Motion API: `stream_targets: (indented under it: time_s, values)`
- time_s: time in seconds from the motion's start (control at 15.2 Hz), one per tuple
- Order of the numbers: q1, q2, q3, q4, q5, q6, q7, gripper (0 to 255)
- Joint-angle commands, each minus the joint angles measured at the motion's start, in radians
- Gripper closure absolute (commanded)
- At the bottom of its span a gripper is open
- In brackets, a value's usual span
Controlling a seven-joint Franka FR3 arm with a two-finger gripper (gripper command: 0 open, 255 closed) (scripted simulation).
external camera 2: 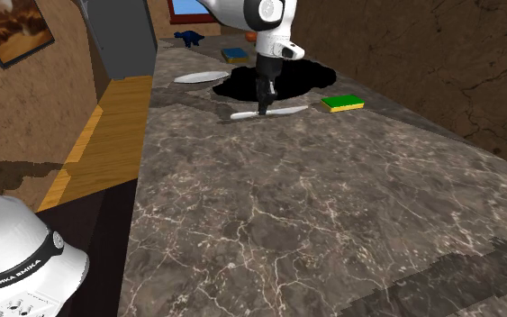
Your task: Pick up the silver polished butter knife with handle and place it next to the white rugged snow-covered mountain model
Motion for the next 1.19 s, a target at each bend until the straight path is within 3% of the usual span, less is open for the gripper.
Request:
stream_targets:
  time_s: [0.0, 0.26, 0.33, 0.66, 0.92, 1.12]
  values:
    - [0.000, 0.000, 0.000, -0.002, 0.000, 0.003, 0.000, 255]
    - [0.000, 0.000, 0.000, -0.002, 0.000, 0.002, 0.000, 255]
    - [0.000, 0.000, 0.000, -0.002, 0.000, 0.002, 0.000, 0]
    - [0.000, 0.000, 0.000, -0.002, 0.000, 0.002, 0.000, 0]
    - [-0.001, -0.009, 0.000, 0.112, 0.000, -0.121, -0.001, 0]
    - [-0.001, -0.009, 0.000, 0.112, 0.000, -0.121, -0.001, 0]
